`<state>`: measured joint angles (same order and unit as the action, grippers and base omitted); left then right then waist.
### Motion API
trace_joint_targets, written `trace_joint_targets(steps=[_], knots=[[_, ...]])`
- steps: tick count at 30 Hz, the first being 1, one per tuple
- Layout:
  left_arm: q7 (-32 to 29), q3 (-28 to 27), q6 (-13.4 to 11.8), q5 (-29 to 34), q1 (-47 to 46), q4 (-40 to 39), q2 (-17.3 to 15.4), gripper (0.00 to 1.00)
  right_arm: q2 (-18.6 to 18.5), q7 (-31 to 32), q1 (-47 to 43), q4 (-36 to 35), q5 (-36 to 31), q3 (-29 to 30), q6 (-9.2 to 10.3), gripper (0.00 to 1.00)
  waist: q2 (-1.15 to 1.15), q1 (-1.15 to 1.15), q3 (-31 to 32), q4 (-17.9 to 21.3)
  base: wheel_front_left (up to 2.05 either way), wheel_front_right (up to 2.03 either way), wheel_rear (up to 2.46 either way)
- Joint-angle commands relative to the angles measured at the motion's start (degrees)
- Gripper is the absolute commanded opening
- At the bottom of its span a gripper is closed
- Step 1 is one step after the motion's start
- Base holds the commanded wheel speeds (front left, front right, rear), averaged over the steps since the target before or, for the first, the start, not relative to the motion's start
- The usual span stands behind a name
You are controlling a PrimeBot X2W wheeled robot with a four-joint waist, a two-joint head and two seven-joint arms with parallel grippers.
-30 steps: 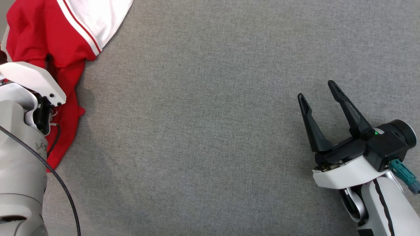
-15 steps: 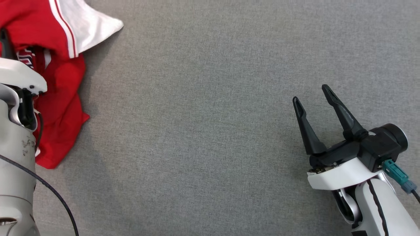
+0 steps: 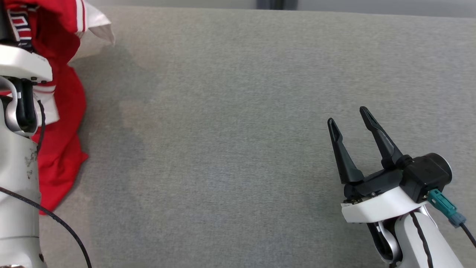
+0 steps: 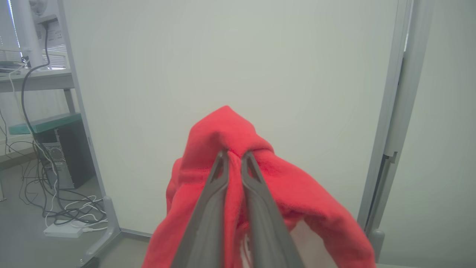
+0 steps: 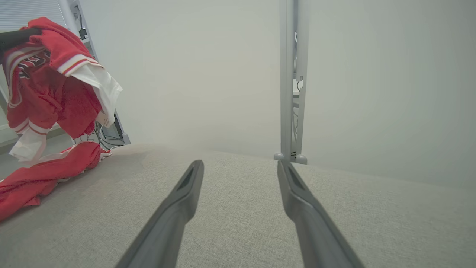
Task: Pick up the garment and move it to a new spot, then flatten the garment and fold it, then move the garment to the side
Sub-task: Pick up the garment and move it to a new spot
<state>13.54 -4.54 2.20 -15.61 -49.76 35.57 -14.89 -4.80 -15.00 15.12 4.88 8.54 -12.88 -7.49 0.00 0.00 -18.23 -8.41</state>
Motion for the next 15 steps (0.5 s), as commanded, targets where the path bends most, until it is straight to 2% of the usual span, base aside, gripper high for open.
trace_joint_targets(steps=[1, 8, 15], knots=[[-1.36, 0.65, 0.39, 0.42, 1.16, -3.68, 0.21, 0.0, 0.24, -0.31, -0.63, -0.11, 0.35, 0.45, 0.0, 1.0, 0.0, 0.0, 1.71, 2.39, 0.0, 0.0, 0.0], [-8.74, 3.61, 0.65, 0.12, 4.69, -17.11, 1.32, 0.0, 1.4, -0.31, -1.91, 0.04, 0.9, 0.82, 0.0, 1.0, 0.0, 0.0, 4.2, 7.96, 0.0, 0.0, 0.0], [-14.28, 7.77, 0.8, 1.16, 7.53, -24.2, 2.72, 0.0, 1.75, -0.3, -2.48, -0.21, 1.38, 1.68, 0.0, 1.0, 0.0, 0.0, 5.1, 14.15, 0.0, 0.0, 0.0]])
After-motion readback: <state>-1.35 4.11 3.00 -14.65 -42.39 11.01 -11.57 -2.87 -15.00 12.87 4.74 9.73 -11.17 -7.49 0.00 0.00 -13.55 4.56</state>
